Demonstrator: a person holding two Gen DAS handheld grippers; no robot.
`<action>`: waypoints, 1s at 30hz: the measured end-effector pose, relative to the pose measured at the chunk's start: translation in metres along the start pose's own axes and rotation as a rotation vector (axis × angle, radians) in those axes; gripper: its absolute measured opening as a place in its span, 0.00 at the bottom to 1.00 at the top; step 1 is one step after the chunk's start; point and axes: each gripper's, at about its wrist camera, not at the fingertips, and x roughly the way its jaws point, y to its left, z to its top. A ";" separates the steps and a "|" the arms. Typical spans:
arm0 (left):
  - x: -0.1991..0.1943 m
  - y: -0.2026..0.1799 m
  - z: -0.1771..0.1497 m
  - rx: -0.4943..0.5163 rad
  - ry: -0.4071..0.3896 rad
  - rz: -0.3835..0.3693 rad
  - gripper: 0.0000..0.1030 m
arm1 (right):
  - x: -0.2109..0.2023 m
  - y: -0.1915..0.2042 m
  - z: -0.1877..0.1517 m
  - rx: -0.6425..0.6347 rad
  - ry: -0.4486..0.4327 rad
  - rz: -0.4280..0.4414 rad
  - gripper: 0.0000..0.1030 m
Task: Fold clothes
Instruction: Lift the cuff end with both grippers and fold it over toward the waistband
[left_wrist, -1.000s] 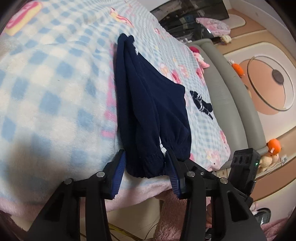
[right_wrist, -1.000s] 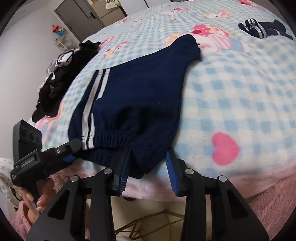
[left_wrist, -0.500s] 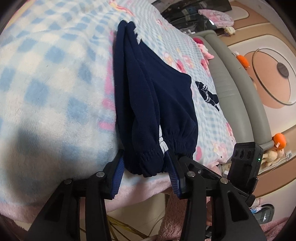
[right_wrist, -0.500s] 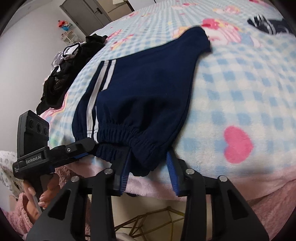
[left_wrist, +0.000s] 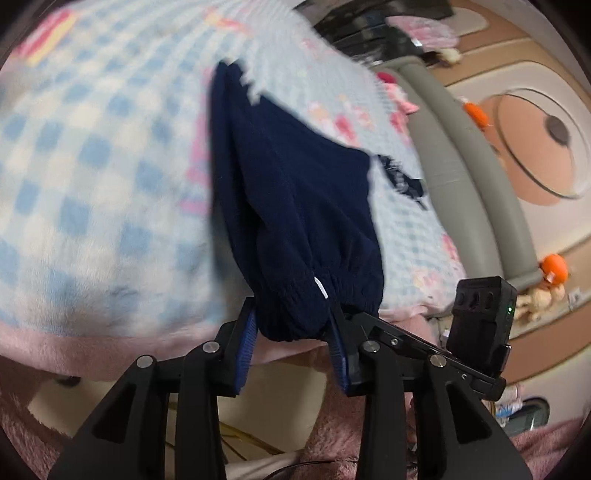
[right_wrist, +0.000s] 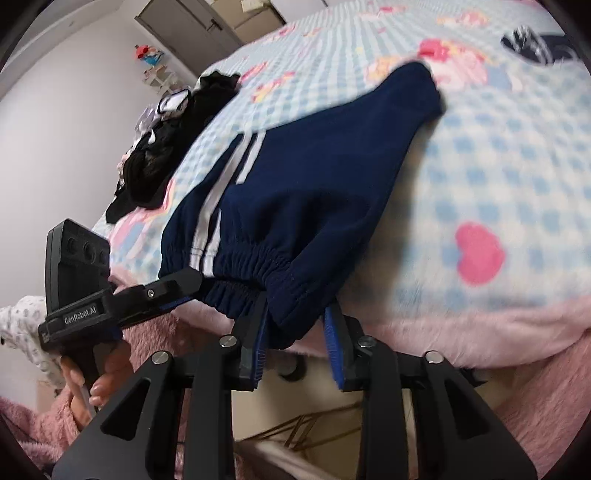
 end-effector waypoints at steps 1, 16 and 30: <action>0.003 0.001 0.001 -0.006 0.012 0.004 0.35 | 0.005 -0.004 0.000 0.014 0.014 0.005 0.37; -0.018 -0.044 0.066 0.096 -0.007 -0.111 0.52 | -0.030 0.011 0.051 -0.051 -0.082 0.142 0.42; -0.018 -0.048 0.116 0.061 -0.118 -0.132 0.60 | -0.045 -0.008 0.115 0.100 -0.177 0.309 0.62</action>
